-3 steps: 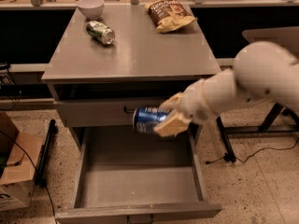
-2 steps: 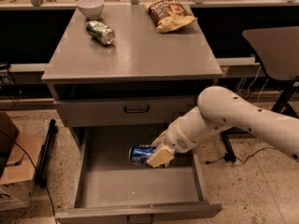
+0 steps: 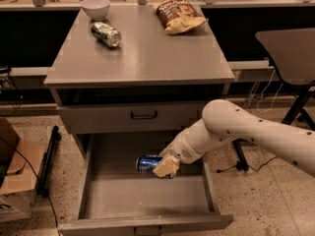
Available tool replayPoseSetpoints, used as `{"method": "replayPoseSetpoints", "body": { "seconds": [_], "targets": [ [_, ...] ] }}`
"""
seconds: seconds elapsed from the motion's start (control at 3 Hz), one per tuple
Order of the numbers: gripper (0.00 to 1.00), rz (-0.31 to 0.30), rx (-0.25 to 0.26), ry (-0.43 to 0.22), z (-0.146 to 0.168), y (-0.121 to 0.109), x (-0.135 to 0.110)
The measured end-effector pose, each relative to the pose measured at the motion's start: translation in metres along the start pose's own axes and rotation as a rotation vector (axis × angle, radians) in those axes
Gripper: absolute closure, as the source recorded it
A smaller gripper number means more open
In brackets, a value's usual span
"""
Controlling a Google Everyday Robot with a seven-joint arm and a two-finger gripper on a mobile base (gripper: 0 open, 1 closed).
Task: Place pepsi can into middle drawer
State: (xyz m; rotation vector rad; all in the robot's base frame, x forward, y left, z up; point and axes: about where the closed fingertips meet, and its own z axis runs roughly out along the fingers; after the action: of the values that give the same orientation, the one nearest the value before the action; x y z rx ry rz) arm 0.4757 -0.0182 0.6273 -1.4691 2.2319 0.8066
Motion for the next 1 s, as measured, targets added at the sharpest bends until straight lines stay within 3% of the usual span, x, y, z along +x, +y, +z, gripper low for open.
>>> {"method": "replayPoseSetpoints", "body": {
  "seconds": [0.67,1.0],
  "targets": [
    [0.94,0.119,-0.031,0.005,0.073,-0.034,0.044],
    [0.75,0.162,-0.036,-0.003,0.107,-0.051,0.069]
  ]
}}
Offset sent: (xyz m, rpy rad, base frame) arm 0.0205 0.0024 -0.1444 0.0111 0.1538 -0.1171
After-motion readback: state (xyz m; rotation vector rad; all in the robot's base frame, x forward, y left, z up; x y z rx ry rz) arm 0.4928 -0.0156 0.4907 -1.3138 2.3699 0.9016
